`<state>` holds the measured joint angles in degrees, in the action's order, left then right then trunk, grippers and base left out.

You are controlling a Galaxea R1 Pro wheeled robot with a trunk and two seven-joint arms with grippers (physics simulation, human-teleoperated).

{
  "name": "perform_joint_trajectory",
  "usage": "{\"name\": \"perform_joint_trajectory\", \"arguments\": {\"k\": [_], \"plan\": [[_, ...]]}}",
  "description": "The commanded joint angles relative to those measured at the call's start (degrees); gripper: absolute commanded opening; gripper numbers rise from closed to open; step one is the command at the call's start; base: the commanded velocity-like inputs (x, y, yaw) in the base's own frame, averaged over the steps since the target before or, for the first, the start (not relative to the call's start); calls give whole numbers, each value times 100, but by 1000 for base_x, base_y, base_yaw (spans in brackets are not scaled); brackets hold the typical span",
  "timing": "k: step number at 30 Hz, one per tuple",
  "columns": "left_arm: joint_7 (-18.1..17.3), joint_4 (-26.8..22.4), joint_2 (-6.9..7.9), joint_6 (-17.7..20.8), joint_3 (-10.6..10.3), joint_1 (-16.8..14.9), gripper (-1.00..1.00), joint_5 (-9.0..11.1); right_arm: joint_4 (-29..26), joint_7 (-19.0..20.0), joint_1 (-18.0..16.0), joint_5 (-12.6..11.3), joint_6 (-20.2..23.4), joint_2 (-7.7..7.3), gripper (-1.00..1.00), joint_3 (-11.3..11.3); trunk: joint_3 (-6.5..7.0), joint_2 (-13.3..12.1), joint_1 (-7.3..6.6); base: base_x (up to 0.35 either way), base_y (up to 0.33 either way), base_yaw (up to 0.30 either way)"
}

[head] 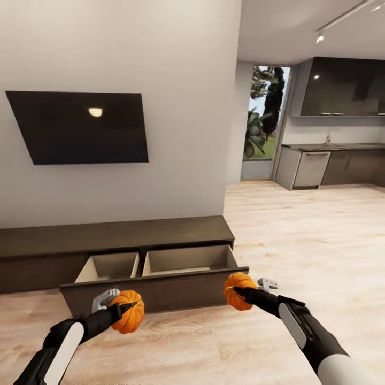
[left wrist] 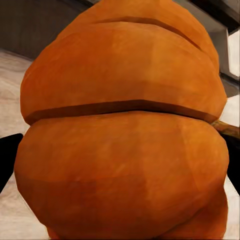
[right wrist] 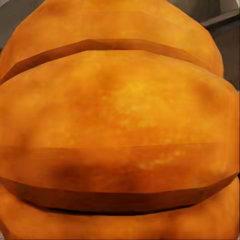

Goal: Place each of the two pumpkins and all three candles from the living room inside a cabinet in the living room (use any cabinet), then make sure every cabinet is closed, and position the cauldron so it is next to a table in the living room.

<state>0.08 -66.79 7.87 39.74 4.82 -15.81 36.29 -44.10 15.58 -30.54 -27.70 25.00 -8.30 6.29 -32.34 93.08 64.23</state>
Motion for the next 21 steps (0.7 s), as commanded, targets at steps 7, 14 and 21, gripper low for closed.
{"name": "perform_joint_trajectory", "arguments": {"k": [7, 14, 21], "plan": [[-16, 128, -16, -109, -48, -1, -100, 53, 341, -94, -5, 257, -300, 136, -100, 4, -5, 4, -1, 4, 0, 275], [117, 138, -198, -131, -169, -1, -100, -103, 477, -96, -5, 275, -488, 138, -100, 4, 85, -197, -110, 0, 0, 137], [328, 139, -232, -133, -530, -1, -100, -287, 491, -98, -5, 283, -642, 133, -100, 4, 211, -478, -264, 0, 0, 7]]}}
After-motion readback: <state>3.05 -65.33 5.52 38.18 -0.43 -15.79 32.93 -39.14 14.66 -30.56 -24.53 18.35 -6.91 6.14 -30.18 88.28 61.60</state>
